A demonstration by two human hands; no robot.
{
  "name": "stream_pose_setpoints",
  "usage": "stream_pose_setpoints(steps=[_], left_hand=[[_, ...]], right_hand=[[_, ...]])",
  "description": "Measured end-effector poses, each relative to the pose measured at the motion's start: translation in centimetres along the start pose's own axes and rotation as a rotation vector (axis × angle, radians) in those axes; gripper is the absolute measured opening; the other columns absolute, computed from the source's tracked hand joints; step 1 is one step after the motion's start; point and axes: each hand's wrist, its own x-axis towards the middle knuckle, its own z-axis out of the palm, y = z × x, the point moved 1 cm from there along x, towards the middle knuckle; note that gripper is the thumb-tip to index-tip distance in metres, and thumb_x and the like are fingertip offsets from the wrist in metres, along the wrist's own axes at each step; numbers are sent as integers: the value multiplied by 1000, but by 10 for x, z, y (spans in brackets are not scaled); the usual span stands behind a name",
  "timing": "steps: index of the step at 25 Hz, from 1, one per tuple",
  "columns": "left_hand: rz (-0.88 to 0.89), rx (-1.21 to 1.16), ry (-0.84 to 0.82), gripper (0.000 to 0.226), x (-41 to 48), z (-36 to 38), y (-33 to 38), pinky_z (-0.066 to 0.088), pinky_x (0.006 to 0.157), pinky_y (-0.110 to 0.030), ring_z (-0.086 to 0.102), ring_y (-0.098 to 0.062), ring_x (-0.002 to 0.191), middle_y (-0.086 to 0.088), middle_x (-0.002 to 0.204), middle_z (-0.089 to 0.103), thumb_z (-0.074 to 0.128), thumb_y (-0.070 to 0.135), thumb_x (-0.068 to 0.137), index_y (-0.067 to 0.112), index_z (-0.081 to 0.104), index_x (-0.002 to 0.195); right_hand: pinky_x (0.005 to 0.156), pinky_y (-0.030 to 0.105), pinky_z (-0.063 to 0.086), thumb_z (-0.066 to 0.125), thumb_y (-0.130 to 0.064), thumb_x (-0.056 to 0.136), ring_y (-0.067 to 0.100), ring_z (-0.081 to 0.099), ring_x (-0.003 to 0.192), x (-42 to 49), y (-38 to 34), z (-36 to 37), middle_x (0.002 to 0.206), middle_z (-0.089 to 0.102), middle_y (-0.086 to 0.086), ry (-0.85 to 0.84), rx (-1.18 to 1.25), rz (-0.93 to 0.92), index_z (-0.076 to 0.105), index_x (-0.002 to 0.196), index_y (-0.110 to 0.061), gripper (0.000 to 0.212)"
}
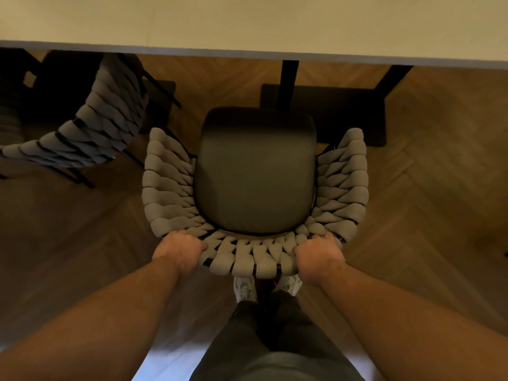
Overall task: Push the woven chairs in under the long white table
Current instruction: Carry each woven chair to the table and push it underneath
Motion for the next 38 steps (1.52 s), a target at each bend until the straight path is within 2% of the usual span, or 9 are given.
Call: stream_pose_setpoints(steps=[5, 13, 18, 22, 28, 32, 35, 37, 38], left_hand=[[-14, -10, 4, 34, 22, -5, -2, 48, 101, -39, 58, -23, 118, 2, 129, 65, 55, 25, 104, 38, 58, 135], [37, -29, -20, 24, 51, -16, -24, 53, 93, -42, 62, -22, 104, 3, 116, 68, 54, 24, 102, 35, 61, 123], [51, -55, -52, 22, 47, -9, -35, 56, 89, -41, 64, -19, 96, 1, 110, 68, 51, 22, 104, 31, 61, 122], [78, -67, -132, 25, 38, 3, -29, 57, 88, -42, 65, -21, 100, -2, 115, 67, 50, 19, 106, 28, 60, 127], [68, -73, -97, 25, 38, 8, -42, 56, 81, -39, 64, -21, 99, -1, 113, 67, 46, 20, 106, 29, 60, 125], [36, -48, -105, 27, 37, 12, -39, 52, 94, -43, 61, -24, 108, 0, 119, 67, 51, 24, 102, 31, 60, 126], [65, -58, -141, 39, 37, 6, -27, 36, 115, -49, 57, -25, 123, 1, 130, 65, 56, 29, 96, 31, 57, 135], [136, -197, -149, 55, 37, 1, -6, 27, 124, -51, 54, -23, 131, 3, 139, 62, 63, 37, 92, 33, 51, 145], [158, -274, -140, 62, 36, -1, 7, 31, 123, -50, 55, -23, 132, 3, 141, 61, 66, 40, 89, 34, 48, 148]], right_hand=[[115, 57, 30, 54, -34, 101, 30, 54, 128, 19, 17, -5, 132, 64, 5, 4, -32, 3, 64, 129, -27, 31], [121, 61, 21, 55, -31, 103, 32, 48, 138, 47, 21, -22, 140, 62, 5, -59, -6, 61, 61, 137, -30, 35], [121, 61, 21, 52, -29, 104, 33, 47, 139, 54, 8, -23, 140, 63, 6, -77, -2, 79, 63, 135, -29, 33], [121, 62, 20, 51, -28, 104, 33, 44, 141, 56, 0, -15, 140, 62, 5, -94, 6, 52, 61, 136, -30, 34], [119, 60, 25, 53, -30, 102, 31, 47, 138, 56, -13, -18, 135, 65, 2, -89, 30, 36, 62, 134, -32, 33], [124, 60, 19, 57, -40, 97, 28, 48, 137, 54, -5, -19, 135, 65, -1, -63, 77, -24, 59, 136, -37, 39], [128, 62, 5, 60, -64, 88, 22, 47, 140, 47, 16, -17, 135, 65, -5, -41, 131, -113, 54, 145, -42, 61], [128, 62, 0, 49, -80, 83, 18, 48, 140, 41, 32, -14, 137, 64, -8, 41, 213, -165, 55, 146, -42, 74], [128, 61, 2, 40, -84, 83, 17, 48, 141, 39, 40, -12, 140, 63, -9, 125, 300, -155, 58, 143, -41, 76]])
